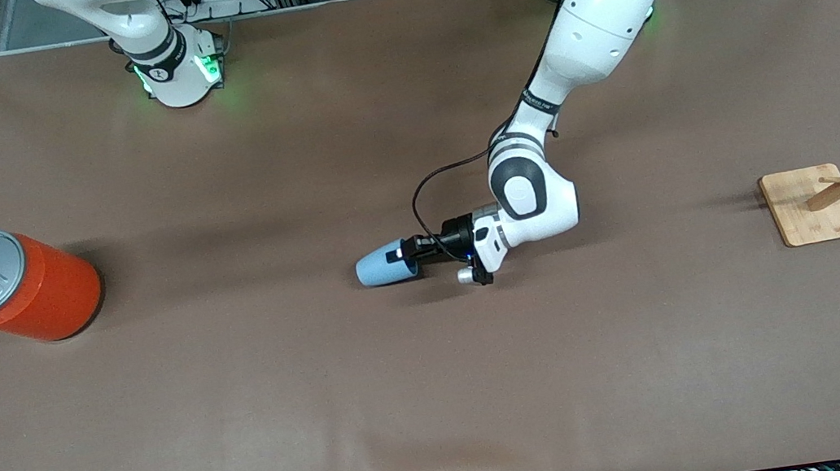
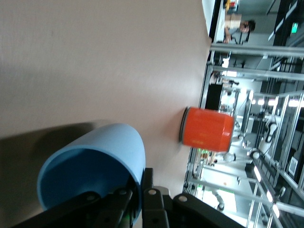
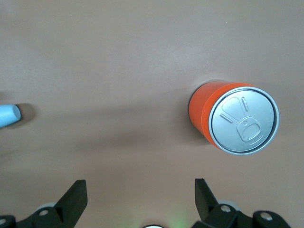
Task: Flip cup
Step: 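Lift the blue cup with the left gripper toward the wooden stand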
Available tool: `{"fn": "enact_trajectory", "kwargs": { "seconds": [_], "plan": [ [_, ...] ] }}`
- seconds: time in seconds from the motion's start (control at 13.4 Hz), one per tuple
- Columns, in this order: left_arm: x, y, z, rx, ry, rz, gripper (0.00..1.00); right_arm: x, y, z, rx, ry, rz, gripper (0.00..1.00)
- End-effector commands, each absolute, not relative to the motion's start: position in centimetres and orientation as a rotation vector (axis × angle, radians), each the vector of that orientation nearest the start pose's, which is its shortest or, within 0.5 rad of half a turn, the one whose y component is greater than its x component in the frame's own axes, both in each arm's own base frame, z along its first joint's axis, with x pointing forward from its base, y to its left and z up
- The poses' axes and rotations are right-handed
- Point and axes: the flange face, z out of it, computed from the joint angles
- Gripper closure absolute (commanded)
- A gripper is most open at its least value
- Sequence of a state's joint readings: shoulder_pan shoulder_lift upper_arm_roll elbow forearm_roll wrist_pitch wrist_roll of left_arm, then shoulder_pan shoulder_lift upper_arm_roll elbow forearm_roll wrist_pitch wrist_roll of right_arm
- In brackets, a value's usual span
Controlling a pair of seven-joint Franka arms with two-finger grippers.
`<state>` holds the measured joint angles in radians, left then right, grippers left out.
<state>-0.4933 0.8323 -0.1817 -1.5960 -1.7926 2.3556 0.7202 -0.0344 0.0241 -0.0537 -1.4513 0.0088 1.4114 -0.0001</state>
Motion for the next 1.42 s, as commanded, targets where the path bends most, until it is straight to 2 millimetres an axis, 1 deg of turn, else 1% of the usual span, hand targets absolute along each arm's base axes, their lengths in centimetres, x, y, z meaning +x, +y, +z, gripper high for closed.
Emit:
{"fn": "enact_trajectory", "kwargs": {
  "seconds": [0.0, 0.07, 0.22, 0.3, 0.37, 0.52, 0.6, 0.75, 0.89, 0.97, 1.04, 1.12, 1.27, 1.34],
  "plan": [
    [55.7, -43.0, 19.8, 1.916, 0.253, -0.072, 1.0, 54.3, -4.6, 65.5, -3.137, 0.142, 0.106, 0.0],
    [56.0, -42.7, 20.7, 1.948, 0.294, -0.085, 1.0, 54.2, -4.6, 65.4, -3.136, 0.142, 0.118, 0.0],
    [56.6, -41.7, 23.1, 2.03, 0.356, -0.081, 1.0, 54.1, -4.5, 65.4, -3.135, 0.14, 0.132, 0.0],
    [56.3, -41.4, 23.5, 2.066, 0.373, -0.107, 1.0, 54.0, -4.5, 65.5, -3.135, 0.14, 0.13, 0.0],
    [56.7, -40.4, 24.6, 2.108, 0.385, -0.104, 1.0, 54.0, -4.4, 65.5, -3.135, 0.138, 0.13, 0.0],
    [56.7, -38.5, 25.5, 2.202, 0.391, -0.113, 1.0, 54.1, -4.4, 65.4, -3.135, 0.138, 0.132, 0.0],
    [56.8, -37.4, 26.2, 2.242, 0.401, -0.108, 1.0, 54.1, -4.3, 65.4, -3.135, 0.135, 0.132, 0.0],
    [56.8, -34.4, 27.4, 2.363, 0.378, -0.077, 1.0, 54.1, -4.4, 65.4, -3.135, 0.138, 0.132, 0.0],
    [57.4, -31.0, 28.4, 2.485, 0.374, -0.05, 1.0, 54.1, -4.3, 65.4, -3.135, 0.135, 0.135, 0.0],
    [57.8, -28.9, 29.1, 2.549, 0.363, -0.026, 1.0, 54.1, -4.3, 65.4, -3.135, 0.135, 0.135, 0.0],
    [58.1, -26.7, 29.5, 2.605, 0.352, -0.053, 1.0, 54.1, -4.3, 65.4, -3.135, 0.135, 0.137, 0.0],
    [58.6, -24.1, 30.6, 2.664, 0.326, -0.103, 1.0, 54.0, -4.1, 65.3, -3.135, 0.13, 0.14, 0.0],
    [59.2, -18.3, 32.9, 2.831, 0.292, -0.148, 1.0, 54.1, -4.0, 65.3, -3.136, 0.123, 0.142, 0.0],
    [58.9, -16.7, 33.6, 2.918, 0.281, -0.172, 1.0, 54.1, -3.9, 65.3, -3.136, 0.121, 0.142, 0.0]
  ]
}}
